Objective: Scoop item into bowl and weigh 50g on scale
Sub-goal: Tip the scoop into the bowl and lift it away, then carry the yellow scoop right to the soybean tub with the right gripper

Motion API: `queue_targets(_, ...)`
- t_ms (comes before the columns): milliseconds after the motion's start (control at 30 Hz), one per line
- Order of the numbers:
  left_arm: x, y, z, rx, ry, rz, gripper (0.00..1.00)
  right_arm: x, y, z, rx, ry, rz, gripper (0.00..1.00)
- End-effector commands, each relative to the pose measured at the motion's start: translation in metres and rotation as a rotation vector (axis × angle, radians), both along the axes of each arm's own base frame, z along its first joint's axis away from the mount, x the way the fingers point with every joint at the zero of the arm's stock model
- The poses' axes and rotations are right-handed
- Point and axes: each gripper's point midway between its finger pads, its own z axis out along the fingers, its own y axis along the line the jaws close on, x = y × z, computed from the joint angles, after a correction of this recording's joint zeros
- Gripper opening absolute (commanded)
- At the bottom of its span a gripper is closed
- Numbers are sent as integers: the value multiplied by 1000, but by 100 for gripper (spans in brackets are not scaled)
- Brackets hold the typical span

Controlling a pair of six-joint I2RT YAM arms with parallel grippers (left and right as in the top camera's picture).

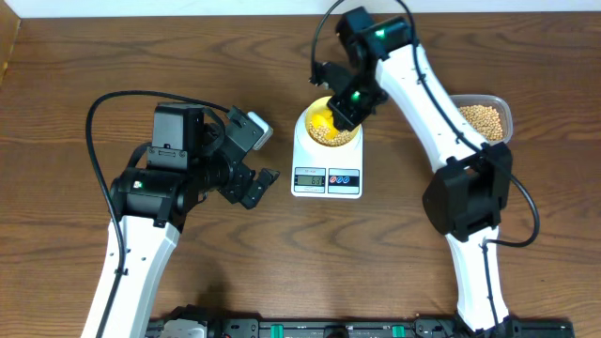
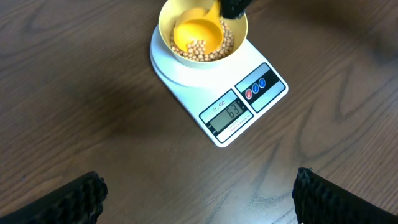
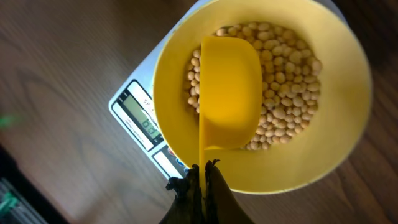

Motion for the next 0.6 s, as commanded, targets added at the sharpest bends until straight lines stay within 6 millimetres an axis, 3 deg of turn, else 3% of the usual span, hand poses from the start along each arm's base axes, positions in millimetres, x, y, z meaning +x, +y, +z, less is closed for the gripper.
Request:
queue_targets(0,0,-1,-2,-1,3,-15,98,5,-1,14,105,32,-48,1)
queue_targets(567,0,-1,-2,-2,3,-15,97,21,-25,80,578,163,-180,1)
